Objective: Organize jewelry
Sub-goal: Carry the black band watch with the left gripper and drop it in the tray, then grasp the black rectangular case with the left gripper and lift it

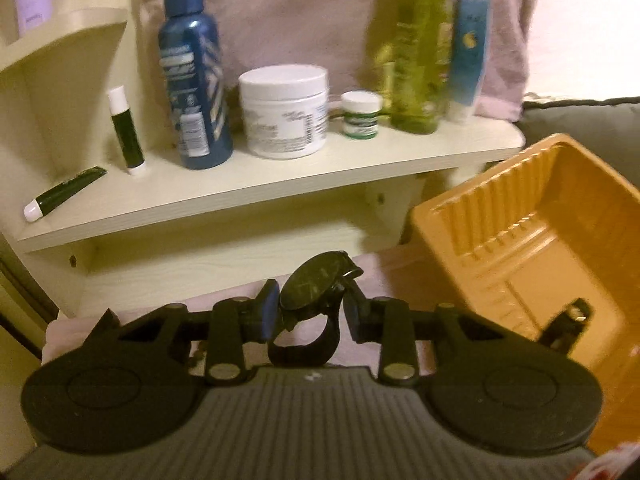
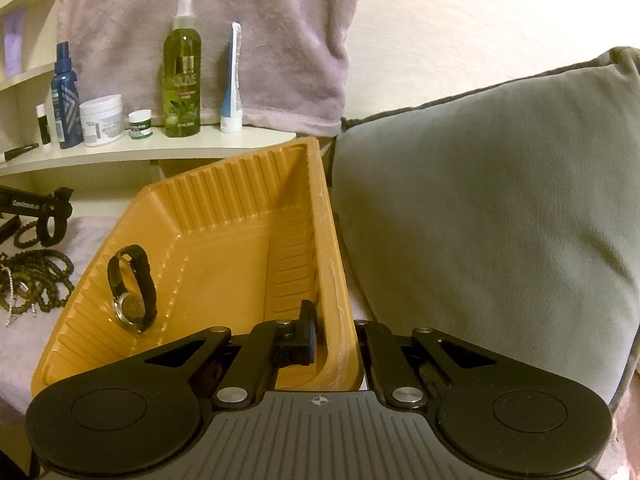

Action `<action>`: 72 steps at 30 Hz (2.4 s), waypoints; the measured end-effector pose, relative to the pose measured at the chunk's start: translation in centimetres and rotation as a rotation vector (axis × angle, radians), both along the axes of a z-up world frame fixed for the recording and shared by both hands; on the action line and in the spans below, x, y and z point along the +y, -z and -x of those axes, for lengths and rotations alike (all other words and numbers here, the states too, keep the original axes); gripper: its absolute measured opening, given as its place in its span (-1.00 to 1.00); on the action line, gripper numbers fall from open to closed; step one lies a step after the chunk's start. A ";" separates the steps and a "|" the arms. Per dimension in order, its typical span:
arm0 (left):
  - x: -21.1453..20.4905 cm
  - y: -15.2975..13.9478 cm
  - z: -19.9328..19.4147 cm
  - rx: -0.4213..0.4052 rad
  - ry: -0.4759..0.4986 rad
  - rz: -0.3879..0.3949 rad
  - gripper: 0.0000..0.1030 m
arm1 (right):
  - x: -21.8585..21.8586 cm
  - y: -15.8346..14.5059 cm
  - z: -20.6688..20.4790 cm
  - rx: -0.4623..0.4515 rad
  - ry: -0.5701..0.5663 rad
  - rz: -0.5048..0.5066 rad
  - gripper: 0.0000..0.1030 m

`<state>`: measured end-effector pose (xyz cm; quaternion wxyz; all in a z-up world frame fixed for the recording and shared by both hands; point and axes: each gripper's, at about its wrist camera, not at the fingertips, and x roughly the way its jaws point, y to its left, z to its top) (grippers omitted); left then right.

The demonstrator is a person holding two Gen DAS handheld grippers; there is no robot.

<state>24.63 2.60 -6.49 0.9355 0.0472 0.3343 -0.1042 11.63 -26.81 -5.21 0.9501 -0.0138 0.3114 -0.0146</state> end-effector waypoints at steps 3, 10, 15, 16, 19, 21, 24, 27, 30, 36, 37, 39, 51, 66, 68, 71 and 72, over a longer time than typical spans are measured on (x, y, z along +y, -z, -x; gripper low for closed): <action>-0.8 -1.5 1.6 -0.021 0.042 0.012 -0.40 | 0.0 0.0 0.0 -0.005 -0.004 -0.002 -0.89; -4.8 -3.7 5.3 0.005 0.226 0.119 -0.40 | -0.1 -0.1 0.2 -0.009 -0.007 -0.004 -0.89; -7.8 -3.8 7.9 0.070 0.370 0.166 -0.40 | -0.2 -0.1 0.2 -0.012 -0.014 -0.006 -0.89; -8.4 -3.6 8.4 0.081 0.390 0.166 -0.40 | -0.2 -0.1 0.2 -0.012 -0.014 -0.006 -0.89; -9.7 -2.6 9.1 0.103 0.411 0.147 -0.40 | -0.2 -0.1 0.2 -0.013 -0.014 -0.008 -0.89; -10.3 -1.8 9.2 0.117 0.411 0.135 -0.40 | -0.2 -0.1 0.3 -0.014 -0.014 -0.008 -0.89; -10.6 -0.9 9.0 0.134 0.405 0.133 -0.38 | -0.1 -0.2 0.3 -0.016 -0.017 -0.009 -0.90; -10.5 -0.9 9.3 0.114 0.386 0.137 -0.23 | -0.1 -0.3 0.3 -0.019 -0.020 -0.008 -0.90; -10.1 -1.6 9.4 0.083 0.370 0.130 -0.23 | 0.0 -0.2 0.3 -0.020 -0.020 -0.009 -0.90; -7.5 -2.5 10.4 0.025 0.266 0.098 -0.21 | 0.0 -0.1 0.4 -0.014 -0.018 -0.008 -0.90; -6.9 -2.6 10.5 0.021 0.243 0.098 -0.21 | 0.0 -0.2 0.4 -0.014 -0.018 -0.007 -0.90; -5.2 -2.6 10.8 0.011 0.184 0.099 -0.20 | 0.0 -0.2 0.4 -0.014 -0.018 -0.006 -0.90; 6.0 -2.3 8.0 -0.039 -0.153 -0.017 -0.16 | -0.1 0.0 0.1 -0.003 -0.017 0.000 -0.90; 13.9 2.2 1.7 0.009 -0.156 -0.177 -0.16 | -0.1 0.5 -0.2 0.018 -0.005 0.022 -0.89; 14.3 2.6 1.0 0.019 -0.144 -0.178 -0.16 | -0.1 0.6 -0.3 0.020 -0.003 0.024 -0.88; 14.6 3.0 0.3 0.027 -0.129 -0.181 -0.17 | -0.1 0.6 -0.3 0.023 0.001 0.025 -0.88; 14.7 3.1 0.1 0.027 -0.124 -0.187 -0.22 | -0.1 0.6 -0.4 0.024 0.001 0.026 -0.88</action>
